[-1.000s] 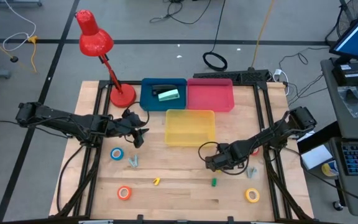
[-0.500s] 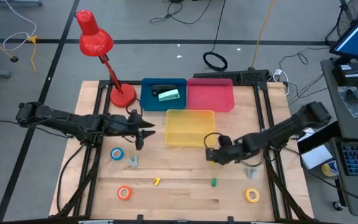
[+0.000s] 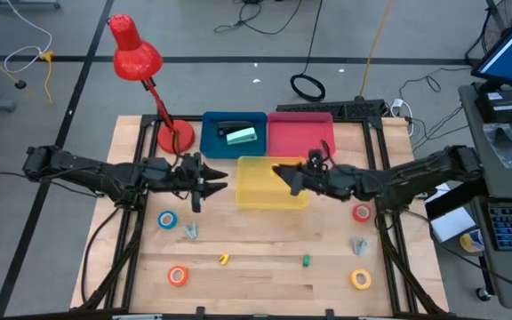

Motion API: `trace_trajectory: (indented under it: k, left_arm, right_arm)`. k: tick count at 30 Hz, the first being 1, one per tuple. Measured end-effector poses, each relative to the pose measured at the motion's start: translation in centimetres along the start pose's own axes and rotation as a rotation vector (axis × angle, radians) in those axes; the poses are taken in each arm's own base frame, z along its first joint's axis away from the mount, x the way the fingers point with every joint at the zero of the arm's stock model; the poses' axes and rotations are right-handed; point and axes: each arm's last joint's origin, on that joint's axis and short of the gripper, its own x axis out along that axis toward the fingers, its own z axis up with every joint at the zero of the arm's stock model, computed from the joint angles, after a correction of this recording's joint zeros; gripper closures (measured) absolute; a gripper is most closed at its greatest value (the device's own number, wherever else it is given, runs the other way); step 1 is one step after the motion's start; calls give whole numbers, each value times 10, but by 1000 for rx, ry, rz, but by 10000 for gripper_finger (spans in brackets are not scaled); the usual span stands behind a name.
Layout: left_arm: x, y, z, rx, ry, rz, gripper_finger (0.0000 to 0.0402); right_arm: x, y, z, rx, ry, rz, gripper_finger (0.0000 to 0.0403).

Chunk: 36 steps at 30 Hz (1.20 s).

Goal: Pick and place Stapler, Stapler remover, tape
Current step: Put the right yellow small stapler into the blue bin

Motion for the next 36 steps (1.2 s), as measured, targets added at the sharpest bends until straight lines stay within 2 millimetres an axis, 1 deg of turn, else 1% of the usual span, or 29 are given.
trace_trajectory:
  k: [4,8,12,15,19,22,26,32,36]
  left_arm:
    - [0,-1,10,-51,-99,-22,245]
    - [-1,2,18,-92,-168,-25,245]
    - [0,6,19,-154,-178,-11,245]
    - [3,9,17,-189,-165,2,245]
    - [11,12,10,-231,-132,19,244]
    - [17,13,3,-266,-91,5,239]
    - [23,11,3,-282,-106,-65,211]
    - [25,11,1,-276,-89,-86,161]
    - [27,12,-1,-273,-82,-79,143]
  right_arm:
    - [22,-6,3,-64,-77,108,349]
    - [42,-17,-5,-28,-92,202,349]
    - [59,-27,-14,26,-85,245,349]
    - [71,-24,-15,31,-66,282,349]
    - [85,-12,-11,-17,-44,326,349]
    - [92,-7,-10,-69,-2,297,349]
    - [96,-5,-11,-126,45,245,349]
    - [96,-6,-11,-126,56,234,349]
    - [96,-6,-11,-117,59,233,349]
